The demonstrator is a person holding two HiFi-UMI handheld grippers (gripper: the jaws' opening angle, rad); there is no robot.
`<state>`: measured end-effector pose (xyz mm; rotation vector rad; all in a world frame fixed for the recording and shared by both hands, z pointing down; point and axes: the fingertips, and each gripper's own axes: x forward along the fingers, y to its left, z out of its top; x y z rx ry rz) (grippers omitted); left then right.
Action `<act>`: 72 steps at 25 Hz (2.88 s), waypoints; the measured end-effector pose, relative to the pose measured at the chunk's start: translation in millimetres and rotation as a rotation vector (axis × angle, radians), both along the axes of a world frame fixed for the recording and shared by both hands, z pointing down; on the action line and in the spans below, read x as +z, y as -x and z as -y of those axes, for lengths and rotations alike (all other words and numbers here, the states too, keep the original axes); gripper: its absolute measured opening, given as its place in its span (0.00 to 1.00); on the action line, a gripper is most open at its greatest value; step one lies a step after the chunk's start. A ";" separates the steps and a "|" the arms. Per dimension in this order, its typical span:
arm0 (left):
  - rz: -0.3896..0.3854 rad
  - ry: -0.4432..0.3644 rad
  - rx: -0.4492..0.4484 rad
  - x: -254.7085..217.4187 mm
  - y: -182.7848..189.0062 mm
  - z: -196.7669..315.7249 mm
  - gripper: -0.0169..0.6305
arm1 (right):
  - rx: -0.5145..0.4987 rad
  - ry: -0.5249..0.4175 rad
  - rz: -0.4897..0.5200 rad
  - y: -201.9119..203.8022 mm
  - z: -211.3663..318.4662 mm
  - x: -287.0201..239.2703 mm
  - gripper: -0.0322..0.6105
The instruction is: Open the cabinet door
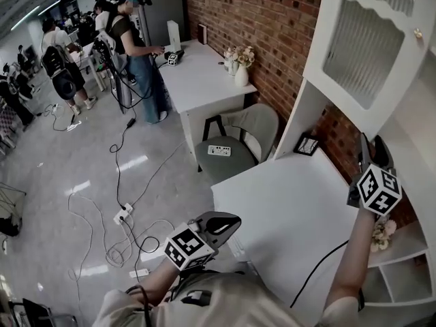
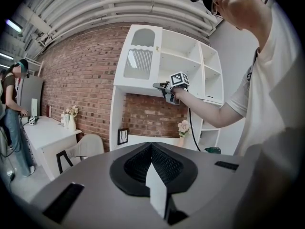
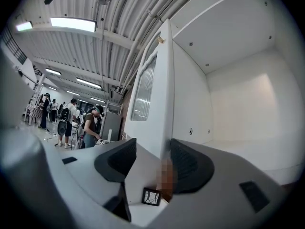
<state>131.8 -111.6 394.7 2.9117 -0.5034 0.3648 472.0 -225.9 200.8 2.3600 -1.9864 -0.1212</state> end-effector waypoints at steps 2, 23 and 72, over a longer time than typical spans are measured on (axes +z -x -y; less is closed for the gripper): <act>0.001 -0.002 -0.012 -0.4 4.7 0.8 0.05 | 0.010 -0.022 -0.029 0.1 1.2 -5.5 0.39; 0.013 0.011 0.043 -7.8 3.5 -1.9 0.05 | -0.260 -0.078 0.121 47.1 -21.2 -29.0 0.40; 0.026 -0.022 -0.069 -12.7 -22.8 -26.7 0.05 | -0.473 0.029 -0.082 82.6 19.9 -8.8 0.41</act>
